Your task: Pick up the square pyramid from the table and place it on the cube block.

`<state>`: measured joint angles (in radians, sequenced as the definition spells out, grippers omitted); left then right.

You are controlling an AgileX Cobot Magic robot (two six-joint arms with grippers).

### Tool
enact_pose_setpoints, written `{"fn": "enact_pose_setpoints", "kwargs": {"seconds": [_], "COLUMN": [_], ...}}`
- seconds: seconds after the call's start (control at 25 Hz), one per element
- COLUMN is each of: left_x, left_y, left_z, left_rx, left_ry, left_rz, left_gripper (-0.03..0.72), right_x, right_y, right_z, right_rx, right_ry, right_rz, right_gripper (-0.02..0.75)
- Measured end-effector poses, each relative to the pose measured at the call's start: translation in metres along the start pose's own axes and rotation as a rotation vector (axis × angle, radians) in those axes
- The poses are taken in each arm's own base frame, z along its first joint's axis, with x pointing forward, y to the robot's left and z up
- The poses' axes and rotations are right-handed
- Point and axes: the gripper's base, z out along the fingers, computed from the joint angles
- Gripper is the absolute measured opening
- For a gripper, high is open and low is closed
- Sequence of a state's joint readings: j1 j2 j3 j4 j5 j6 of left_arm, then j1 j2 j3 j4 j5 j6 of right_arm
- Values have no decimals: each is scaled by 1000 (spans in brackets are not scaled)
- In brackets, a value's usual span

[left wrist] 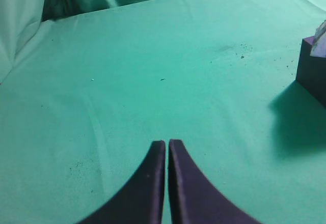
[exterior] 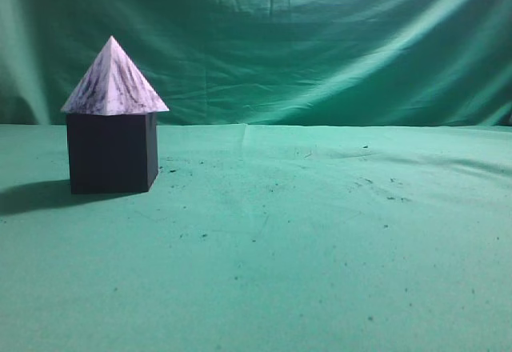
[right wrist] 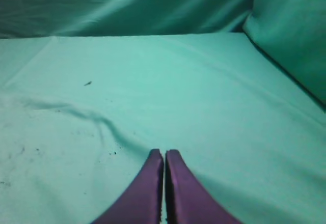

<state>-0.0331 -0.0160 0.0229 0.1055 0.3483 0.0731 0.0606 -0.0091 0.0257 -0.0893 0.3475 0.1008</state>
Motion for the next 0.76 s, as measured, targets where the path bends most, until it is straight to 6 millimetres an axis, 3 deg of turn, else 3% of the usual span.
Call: {"fn": "enact_pose_setpoints", "kwargs": {"seconds": [0.76], "left_x": [0], "left_y": [0], "left_z": [0], "left_rx": [0], "left_ry": [0], "left_rz": [0], "left_gripper": [0], "right_x": [4], "right_y": [0], "right_z": [0], "right_rx": [4], "right_ry": [42], "right_rz": [6], "right_gripper": [0]}}
